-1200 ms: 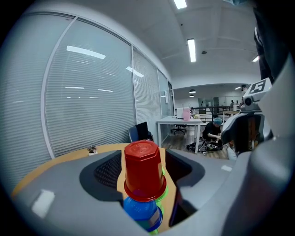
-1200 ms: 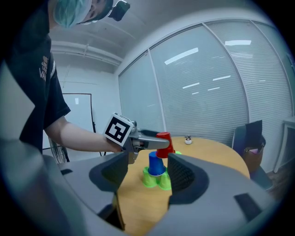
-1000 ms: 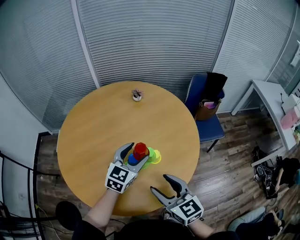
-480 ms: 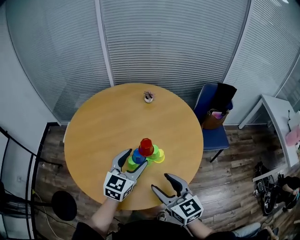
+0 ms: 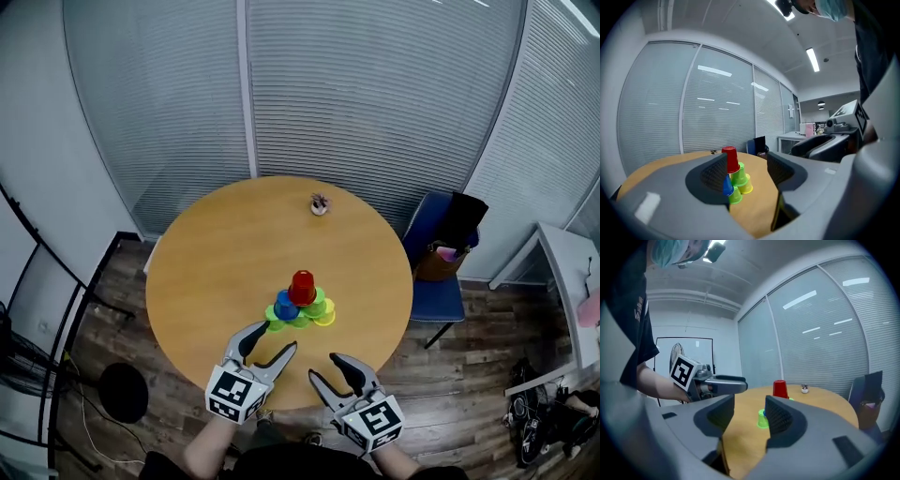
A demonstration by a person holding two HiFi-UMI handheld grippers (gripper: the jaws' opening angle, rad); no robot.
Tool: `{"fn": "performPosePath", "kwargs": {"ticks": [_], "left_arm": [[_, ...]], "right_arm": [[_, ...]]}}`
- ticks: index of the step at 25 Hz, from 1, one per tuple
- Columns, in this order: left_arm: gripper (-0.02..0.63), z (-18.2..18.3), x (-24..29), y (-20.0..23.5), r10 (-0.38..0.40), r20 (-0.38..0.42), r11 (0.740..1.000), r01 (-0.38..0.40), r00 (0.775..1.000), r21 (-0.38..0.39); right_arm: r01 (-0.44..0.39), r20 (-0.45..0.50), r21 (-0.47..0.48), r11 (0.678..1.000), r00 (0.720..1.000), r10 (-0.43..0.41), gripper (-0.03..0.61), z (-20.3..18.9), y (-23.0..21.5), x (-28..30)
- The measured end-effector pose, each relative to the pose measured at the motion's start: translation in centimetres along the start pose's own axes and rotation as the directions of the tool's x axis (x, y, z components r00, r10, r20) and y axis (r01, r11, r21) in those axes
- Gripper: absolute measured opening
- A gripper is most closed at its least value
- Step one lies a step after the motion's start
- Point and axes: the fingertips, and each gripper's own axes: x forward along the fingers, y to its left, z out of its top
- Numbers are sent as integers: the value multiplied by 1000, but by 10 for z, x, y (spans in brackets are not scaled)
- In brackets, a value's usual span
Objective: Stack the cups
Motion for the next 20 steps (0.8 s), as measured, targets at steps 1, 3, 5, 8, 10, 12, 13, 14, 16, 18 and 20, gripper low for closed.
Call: {"fn": "performPosePath", "kwargs": {"ticks": [1, 3, 5, 8, 10, 12, 13, 14, 16, 18, 20], "left_arm": [[265, 1, -4, -5, 4, 2, 1000, -4, 1000, -2], [230, 2, -12, -16, 9, 12, 1000, -9, 1000, -7], [205, 3, -20, -26, 11, 20, 1000, -11, 1000, -13], [150, 1, -29, -41, 13, 22, 1000, -12, 1000, -21], [104, -1, -36, -50, 15, 19, 1000, -14, 1000, -28], [73, -4, -43, -57, 18, 13, 999, -17, 1000, -34], [64, -5, -47, -61, 20, 8, 999, -19, 1000, -37], [55, -7, -50, -65, 20, 3, 999, -20, 1000, -40], [35, -12, -56, -72, 21, -8, 999, -21, 1000, -49], [23, -15, -61, -78, 22, -15, 998, -22, 1000, -56], [12, -16, -64, -83, 22, -18, 998, -23, 1000, -59]], "right_arm": [[-4, -2, -3, 1000, 1000, 4, 213, 0, 1, -3], [-12, -8, -7, 1000, 1000, 12, 197, -2, 4, -9], [-22, -11, -12, 1000, 1000, 22, 183, -3, 7, -15], [-39, -15, -15, 999, 999, 38, 152, -6, 12, -23], [-44, -19, -14, 999, 999, 44, 134, -8, 15, -27], [-47, -23, -13, 999, 999, 47, 121, -9, 18, -31], [-50, -25, -13, 999, 998, 49, 114, -10, 20, -33], [-53, -26, -11, 999, 998, 53, 106, -11, 21, -36], [-59, -32, -5, 998, 998, 59, 88, -15, 23, -40], [-61, -42, 1, 998, 997, 61, 82, -19, 24, -42], [-61, -52, 0, 998, 997, 61, 71, -22, 24, -44]]}}
